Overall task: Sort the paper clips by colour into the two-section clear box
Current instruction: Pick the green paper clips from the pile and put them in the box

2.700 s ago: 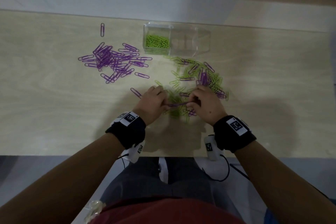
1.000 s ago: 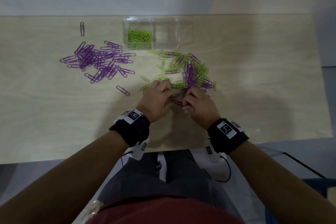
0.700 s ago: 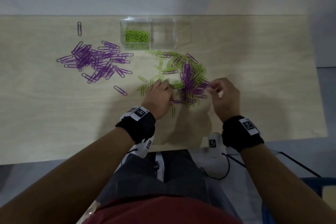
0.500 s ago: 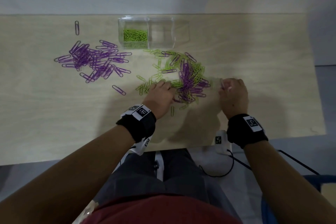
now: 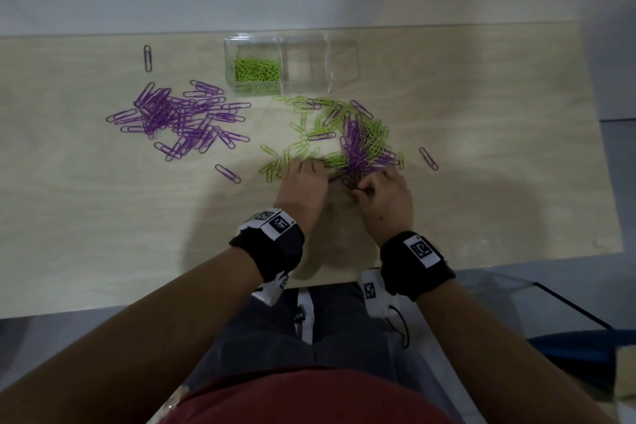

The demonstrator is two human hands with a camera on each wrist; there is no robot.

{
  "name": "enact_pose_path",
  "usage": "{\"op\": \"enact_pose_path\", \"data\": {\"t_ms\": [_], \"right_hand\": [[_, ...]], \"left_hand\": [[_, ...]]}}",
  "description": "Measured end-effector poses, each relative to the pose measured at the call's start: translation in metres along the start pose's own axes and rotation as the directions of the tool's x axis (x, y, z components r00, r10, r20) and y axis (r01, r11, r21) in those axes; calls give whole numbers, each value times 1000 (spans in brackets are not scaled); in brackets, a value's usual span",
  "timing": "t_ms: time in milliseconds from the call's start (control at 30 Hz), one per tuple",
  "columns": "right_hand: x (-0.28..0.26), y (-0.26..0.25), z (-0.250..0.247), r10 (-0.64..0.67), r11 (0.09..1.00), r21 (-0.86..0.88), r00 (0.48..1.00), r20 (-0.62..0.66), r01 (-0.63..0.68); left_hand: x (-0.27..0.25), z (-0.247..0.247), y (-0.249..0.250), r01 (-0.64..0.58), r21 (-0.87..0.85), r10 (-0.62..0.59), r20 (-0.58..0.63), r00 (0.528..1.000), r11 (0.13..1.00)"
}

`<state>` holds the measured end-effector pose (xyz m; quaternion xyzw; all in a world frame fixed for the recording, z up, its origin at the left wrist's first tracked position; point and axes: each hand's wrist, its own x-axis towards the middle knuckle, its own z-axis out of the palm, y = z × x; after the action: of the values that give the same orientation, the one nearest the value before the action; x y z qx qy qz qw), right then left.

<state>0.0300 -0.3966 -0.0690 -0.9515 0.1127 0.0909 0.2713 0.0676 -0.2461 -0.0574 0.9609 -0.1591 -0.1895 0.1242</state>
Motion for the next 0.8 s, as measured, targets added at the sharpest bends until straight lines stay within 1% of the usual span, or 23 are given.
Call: {"op": "enact_pose_path", "data": {"t_ms": [67, 133, 167, 233, 267, 300, 333, 367, 400, 433, 467, 500, 533, 567, 633, 667, 700, 733, 767, 800], "right_hand": [[0, 1, -1, -26, 1000, 12, 1000, 8, 26], [0, 2, -4, -69, 996, 60, 998, -6, 69], [-1, 2, -6, -99, 990, 97, 995, -22, 100], [-2, 3, -14, -109, 976, 185, 993, -47, 116], [-2, 4, -20, -95, 970, 220, 993, -66, 108], [0, 6, -27, -77, 965, 242, 992, -103, 100], [2, 10, -34, -51, 962, 260, 988, -147, 88], [5, 15, -40, -7, 960, 273, 982, -187, 59], [9, 20, -46, 50, 961, 276, 975, -217, 12], [14, 28, -51, 107, 962, 270, 966, -236, -41], [19, 35, -53, 156, 961, 261, 959, -237, -92], [24, 41, -53, 189, 960, 244, 957, -222, -133], [28, 46, -52, 199, 965, 210, 959, -203, -156], [32, 46, -51, 179, 976, 159, 965, -192, -150], [36, 39, -46, 76, 996, 60, 979, -188, -66], [38, 31, -43, 22, 999, 30, 983, -184, -17], [40, 22, -40, -24, 1000, 6, 985, -171, 25], [42, 12, -37, -60, 998, -17, 987, -147, 58], [44, 2, -33, -81, 996, -45, 990, -117, 77], [46, -6, -29, -89, 993, -85, 992, -89, 81]], "left_hand": [[-2, -1, 9, 73, 79, -76, 44, 996, 994], [-2, -2, 12, 112, 128, -122, 69, 990, 985], [-3, -3, 12, 113, 136, -124, 69, 990, 984], [-3, -3, 9, 46, 123, -54, 67, 996, 991], [-3, -4, 6, -2, 82, -3, 62, 998, 997], [-3, -5, 0, -56, -2, 56, 39, 998, 998], [-3, -11, -6, -97, -150, 94, -24, 995, 984], [-2, -17, -14, -108, -306, 83, -92, 992, 946], [-2, -25, -24, -110, -426, 40, -171, 984, 898], [0, -31, -36, -100, -504, -34, -250, 968, 858], [3, -37, -51, -77, -533, -108, -307, 946, 843], [5, -42, -64, -38, -550, -179, -335, 925, 834], [8, -44, -81, 25, -554, -248, -331, 910, 832], [11, -46, -95, 84, -557, -305, -318, 898, 826], [19, -45, -119, 163, -523, -361, -303, 882, 836], [20, -46, -121, 185, -444, -347, -318, 882, 877], [21, -46, -119, 183, -341, -306, -353, 884, 922], [22, -47, -110, 142, -256, -238, -400, 885, 956], [24, -48, -97, 56, -208, -143, -429, 892, 976], [26, -48, -81, -53, -201, -38, -422, 906, 978]]}}
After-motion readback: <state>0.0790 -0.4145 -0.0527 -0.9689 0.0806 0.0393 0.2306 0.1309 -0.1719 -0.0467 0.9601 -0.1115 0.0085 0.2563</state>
